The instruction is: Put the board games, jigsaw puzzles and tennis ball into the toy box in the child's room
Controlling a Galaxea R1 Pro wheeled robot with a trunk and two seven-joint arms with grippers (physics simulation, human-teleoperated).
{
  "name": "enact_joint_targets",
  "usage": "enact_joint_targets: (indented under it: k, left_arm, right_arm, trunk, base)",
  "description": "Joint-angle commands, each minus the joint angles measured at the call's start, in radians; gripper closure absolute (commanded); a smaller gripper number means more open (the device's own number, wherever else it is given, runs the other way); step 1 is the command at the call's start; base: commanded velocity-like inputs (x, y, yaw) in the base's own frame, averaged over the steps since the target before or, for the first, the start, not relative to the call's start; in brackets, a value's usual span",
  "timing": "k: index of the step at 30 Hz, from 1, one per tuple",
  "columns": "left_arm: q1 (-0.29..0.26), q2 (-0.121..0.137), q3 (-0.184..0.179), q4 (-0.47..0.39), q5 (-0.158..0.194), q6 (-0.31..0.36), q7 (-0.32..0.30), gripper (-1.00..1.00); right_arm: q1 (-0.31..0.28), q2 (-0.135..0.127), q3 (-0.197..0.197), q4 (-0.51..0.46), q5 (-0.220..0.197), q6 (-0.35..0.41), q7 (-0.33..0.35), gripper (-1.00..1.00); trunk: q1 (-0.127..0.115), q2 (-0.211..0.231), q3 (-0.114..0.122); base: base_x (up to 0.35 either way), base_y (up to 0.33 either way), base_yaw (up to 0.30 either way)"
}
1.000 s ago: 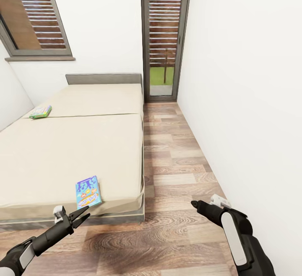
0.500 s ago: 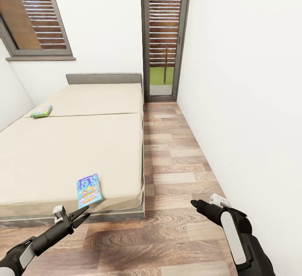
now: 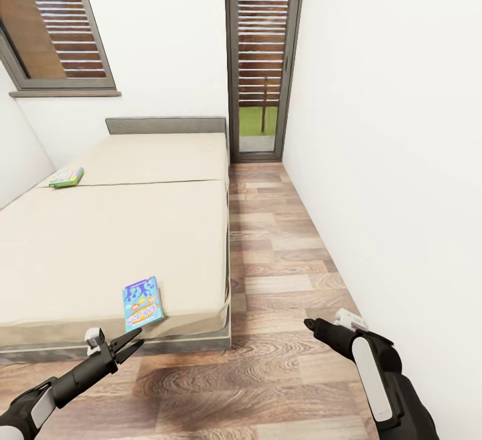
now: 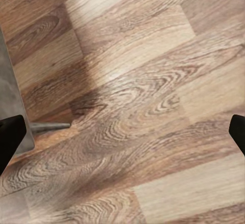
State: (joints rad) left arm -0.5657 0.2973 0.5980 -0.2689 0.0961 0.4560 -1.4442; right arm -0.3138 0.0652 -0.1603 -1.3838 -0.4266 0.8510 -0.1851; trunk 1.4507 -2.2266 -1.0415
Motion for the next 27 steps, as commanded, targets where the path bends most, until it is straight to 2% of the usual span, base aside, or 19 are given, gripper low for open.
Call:
enact_joint_targets:
  k: [1,27]
  left_arm:
    - [0.000,0.000,0.000,0.000,0.004,0.010,-0.003,-1.00]
    - [0.000,0.002,0.003,0.000,0.004,0.012,-0.034,-1.00]
  right_arm:
    - [-0.001,0.001,-0.001,0.001,-0.011,0.003,-0.008,-1.00]
    - [-0.001,0.001,-0.001,0.021,-0.009,0.003,-0.010,-1.00]
  trunk:
    - [0.000,0.000,-0.001]
    - [0.000,0.000,-0.001]
  base:
    - [0.000,0.000,0.000]
    - [0.023,0.001,0.000]
